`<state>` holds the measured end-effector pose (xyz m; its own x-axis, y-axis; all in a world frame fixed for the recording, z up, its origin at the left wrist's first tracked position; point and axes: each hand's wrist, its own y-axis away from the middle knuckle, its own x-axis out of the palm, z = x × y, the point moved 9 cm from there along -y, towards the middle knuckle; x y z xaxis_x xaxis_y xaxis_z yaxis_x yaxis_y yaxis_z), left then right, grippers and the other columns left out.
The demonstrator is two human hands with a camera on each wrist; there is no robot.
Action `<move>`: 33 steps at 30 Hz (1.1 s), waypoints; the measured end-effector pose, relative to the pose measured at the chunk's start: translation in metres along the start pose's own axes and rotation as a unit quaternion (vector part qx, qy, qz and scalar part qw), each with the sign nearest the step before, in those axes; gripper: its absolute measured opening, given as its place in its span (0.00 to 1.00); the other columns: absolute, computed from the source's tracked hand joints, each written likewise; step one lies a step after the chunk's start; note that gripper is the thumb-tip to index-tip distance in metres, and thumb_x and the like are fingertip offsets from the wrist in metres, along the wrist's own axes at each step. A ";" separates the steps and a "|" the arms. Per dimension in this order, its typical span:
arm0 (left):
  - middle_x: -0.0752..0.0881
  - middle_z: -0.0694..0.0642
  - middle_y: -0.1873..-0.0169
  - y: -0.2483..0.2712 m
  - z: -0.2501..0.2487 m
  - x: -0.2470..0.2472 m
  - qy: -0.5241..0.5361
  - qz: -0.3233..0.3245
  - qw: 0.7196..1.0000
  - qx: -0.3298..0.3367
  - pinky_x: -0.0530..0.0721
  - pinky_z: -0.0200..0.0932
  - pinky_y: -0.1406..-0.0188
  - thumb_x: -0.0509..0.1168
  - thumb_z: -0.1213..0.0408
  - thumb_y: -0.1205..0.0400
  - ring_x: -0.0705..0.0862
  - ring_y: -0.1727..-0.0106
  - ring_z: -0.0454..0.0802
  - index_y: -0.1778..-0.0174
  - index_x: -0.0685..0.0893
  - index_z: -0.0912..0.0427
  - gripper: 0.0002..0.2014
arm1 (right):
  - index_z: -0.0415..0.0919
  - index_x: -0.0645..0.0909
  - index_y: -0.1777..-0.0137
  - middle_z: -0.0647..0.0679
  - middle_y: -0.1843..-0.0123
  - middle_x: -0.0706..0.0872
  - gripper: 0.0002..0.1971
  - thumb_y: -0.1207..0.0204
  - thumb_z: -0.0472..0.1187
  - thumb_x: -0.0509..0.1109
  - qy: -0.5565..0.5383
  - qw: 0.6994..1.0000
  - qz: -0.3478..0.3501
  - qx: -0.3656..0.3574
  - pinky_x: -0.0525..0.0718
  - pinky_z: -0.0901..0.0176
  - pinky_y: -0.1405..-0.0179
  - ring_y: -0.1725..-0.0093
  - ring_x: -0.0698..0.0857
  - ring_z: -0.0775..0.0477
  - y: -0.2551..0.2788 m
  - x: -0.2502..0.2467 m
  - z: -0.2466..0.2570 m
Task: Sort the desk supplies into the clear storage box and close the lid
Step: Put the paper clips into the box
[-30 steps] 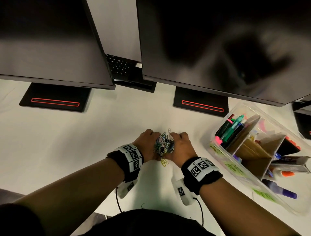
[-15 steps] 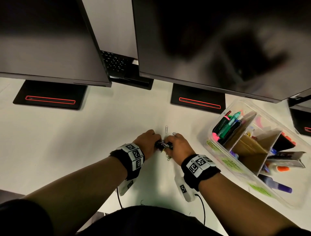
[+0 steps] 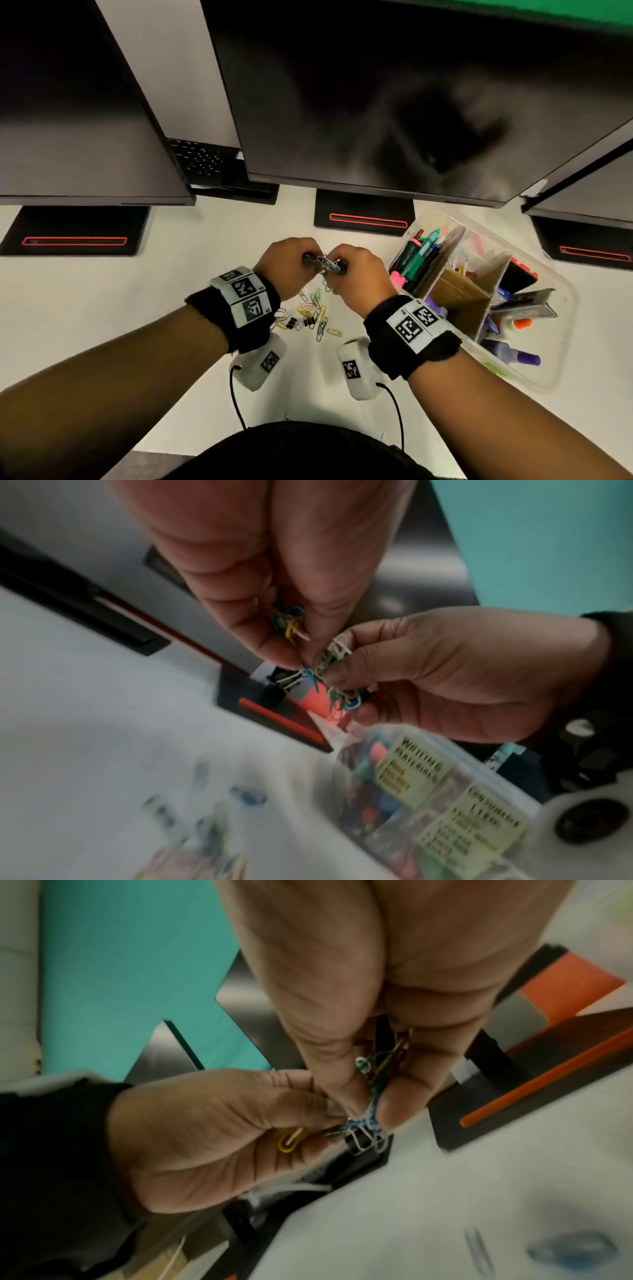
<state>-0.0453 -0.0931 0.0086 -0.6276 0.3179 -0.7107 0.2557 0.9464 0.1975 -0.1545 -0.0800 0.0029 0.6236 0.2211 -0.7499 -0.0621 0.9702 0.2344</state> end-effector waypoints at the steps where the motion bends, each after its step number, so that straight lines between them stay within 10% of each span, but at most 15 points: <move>1: 0.84 0.52 0.59 -0.002 -0.012 -0.006 0.007 -0.007 1.000 0.011 0.72 0.38 0.57 0.65 0.66 0.21 0.80 0.57 0.50 0.50 0.85 0.59 0.06 | 0.44 0.84 0.51 0.40 0.55 0.89 0.07 0.28 0.36 0.71 -0.011 1.000 -0.016 0.001 0.86 0.54 0.51 0.56 0.88 0.41 0.001 -0.013 0.001; 8: 0.79 0.45 0.68 -0.027 -0.104 0.008 0.034 -0.012 0.995 0.097 0.71 0.34 0.67 0.68 0.67 0.23 0.76 0.63 0.46 0.56 0.85 0.56 0.03 | 0.51 0.79 0.61 0.44 0.60 0.90 0.09 0.27 0.35 0.73 -0.054 0.993 -0.093 0.039 0.89 0.52 0.54 0.63 0.89 0.44 0.020 -0.102 -0.036; 16: 0.88 0.56 0.50 -0.062 -0.179 0.078 0.051 0.011 0.993 0.104 0.74 0.36 0.58 0.69 0.66 0.24 0.84 0.50 0.55 0.52 0.87 0.57 0.07 | 0.52 0.77 0.67 0.45 0.64 0.86 0.12 0.30 0.34 0.73 -0.017 0.979 -0.147 0.138 0.80 0.59 0.63 0.67 0.85 0.44 0.033 -0.172 -0.120; 22: 0.88 0.55 0.46 -0.086 -0.193 0.115 0.030 0.060 0.993 0.097 0.78 0.39 0.53 0.69 0.63 0.23 0.84 0.47 0.54 0.47 0.86 0.57 0.09 | 0.51 0.77 0.66 0.37 0.59 0.90 0.12 0.30 0.35 0.75 -0.032 0.970 -0.148 0.189 0.88 0.46 0.51 0.58 0.90 0.36 0.028 -0.180 -0.156; 28: 0.82 0.56 0.34 -0.090 -0.197 0.130 -0.002 0.109 0.989 0.103 0.78 0.43 0.35 0.58 0.68 0.17 0.81 0.35 0.55 0.34 0.81 0.57 0.16 | 0.47 0.85 0.47 0.46 0.54 0.86 0.14 0.30 0.32 0.73 0.011 0.969 -0.121 0.215 0.81 0.61 0.51 0.52 0.86 0.43 0.020 -0.178 -0.174; 33: 0.88 0.58 0.46 -0.081 -0.176 0.107 0.074 0.102 0.987 0.104 0.85 0.46 0.43 0.56 0.75 0.20 0.85 0.44 0.56 0.45 0.87 0.59 0.16 | 0.45 0.86 0.60 0.47 0.57 0.89 0.07 0.30 0.33 0.70 0.031 0.976 -0.106 0.186 0.84 0.57 0.55 0.55 0.87 0.44 0.022 -0.171 -0.157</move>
<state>-0.2627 -0.1258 0.0352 -0.6446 0.5198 -0.5606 0.5230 0.8347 0.1726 -0.3848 -0.0809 0.0389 0.5429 0.0364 -0.8390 0.3570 0.8943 0.2698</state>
